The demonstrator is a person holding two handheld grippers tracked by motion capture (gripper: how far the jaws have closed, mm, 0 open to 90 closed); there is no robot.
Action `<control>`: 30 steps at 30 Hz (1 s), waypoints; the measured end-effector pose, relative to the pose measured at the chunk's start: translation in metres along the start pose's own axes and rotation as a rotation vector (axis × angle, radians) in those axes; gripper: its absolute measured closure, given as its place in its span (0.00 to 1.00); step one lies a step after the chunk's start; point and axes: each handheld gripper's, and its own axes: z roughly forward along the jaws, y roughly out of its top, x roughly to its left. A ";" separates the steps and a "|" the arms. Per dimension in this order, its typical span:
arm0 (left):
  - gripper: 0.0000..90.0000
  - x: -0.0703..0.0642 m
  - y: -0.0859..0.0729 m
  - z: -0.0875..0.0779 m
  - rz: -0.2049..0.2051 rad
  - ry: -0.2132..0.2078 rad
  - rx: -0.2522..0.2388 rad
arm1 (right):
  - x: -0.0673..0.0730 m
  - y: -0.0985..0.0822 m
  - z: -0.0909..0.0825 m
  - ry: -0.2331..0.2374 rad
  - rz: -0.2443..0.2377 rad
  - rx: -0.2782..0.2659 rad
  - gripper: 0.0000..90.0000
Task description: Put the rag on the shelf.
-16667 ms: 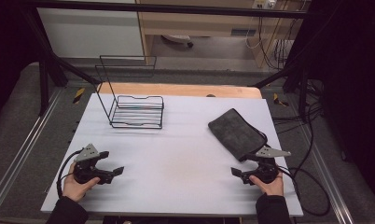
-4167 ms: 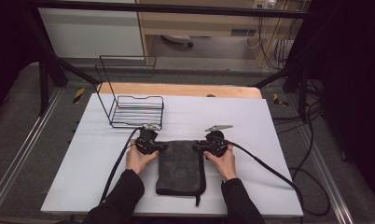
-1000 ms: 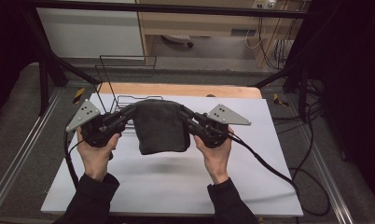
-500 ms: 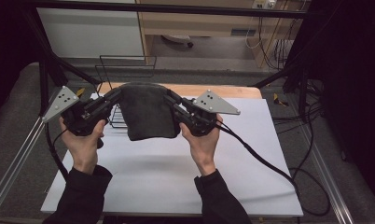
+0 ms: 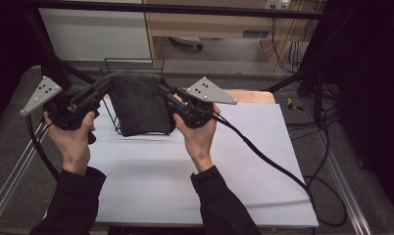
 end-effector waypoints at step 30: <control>0.90 0.032 0.065 0.008 -0.011 0.067 -0.140 | 0.005 0.066 0.060 -0.012 -0.031 -0.092 0.90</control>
